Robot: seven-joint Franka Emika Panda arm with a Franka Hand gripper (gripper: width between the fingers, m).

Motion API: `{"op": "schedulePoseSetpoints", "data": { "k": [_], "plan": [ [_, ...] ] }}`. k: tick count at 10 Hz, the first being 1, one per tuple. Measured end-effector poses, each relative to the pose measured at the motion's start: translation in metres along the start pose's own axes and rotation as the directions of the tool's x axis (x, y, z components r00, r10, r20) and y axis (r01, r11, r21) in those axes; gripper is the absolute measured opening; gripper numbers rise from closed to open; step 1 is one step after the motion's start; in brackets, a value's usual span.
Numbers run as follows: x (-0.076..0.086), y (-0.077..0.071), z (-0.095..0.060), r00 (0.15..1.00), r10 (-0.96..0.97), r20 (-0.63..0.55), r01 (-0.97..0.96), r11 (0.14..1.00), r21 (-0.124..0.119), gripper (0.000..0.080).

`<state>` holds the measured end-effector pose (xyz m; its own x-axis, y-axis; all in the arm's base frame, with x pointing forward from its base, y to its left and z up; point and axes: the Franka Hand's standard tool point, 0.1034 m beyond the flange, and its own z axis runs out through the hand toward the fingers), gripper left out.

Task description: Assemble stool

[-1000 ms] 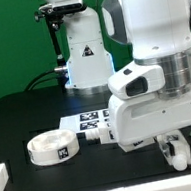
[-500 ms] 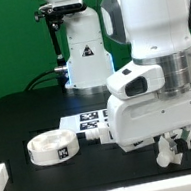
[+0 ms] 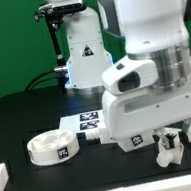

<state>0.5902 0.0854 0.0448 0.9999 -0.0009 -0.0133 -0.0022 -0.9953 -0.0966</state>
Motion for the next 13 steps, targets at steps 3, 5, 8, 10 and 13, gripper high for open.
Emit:
{"op": "schedulePoseSetpoints", "data": {
  "k": [3,5,8,10,13],
  "plan": [
    [0.003,0.017,-0.012,0.997,-0.034,-0.068,0.034,0.999,0.006,0.0569],
    [-0.001,0.017,-0.006,0.998,0.013,-0.057,-0.012,1.000,0.016,0.0627],
    [-0.016,0.014,0.021,0.990,0.136,-0.034,-0.135,0.990,0.033,0.0648],
    [-0.043,0.002,0.038,0.990,0.140,-0.021,-0.139,0.990,0.023,0.0649],
    [-0.042,0.000,0.039,0.991,0.132,-0.026,-0.131,0.991,0.023,0.0546]
  ]
}}
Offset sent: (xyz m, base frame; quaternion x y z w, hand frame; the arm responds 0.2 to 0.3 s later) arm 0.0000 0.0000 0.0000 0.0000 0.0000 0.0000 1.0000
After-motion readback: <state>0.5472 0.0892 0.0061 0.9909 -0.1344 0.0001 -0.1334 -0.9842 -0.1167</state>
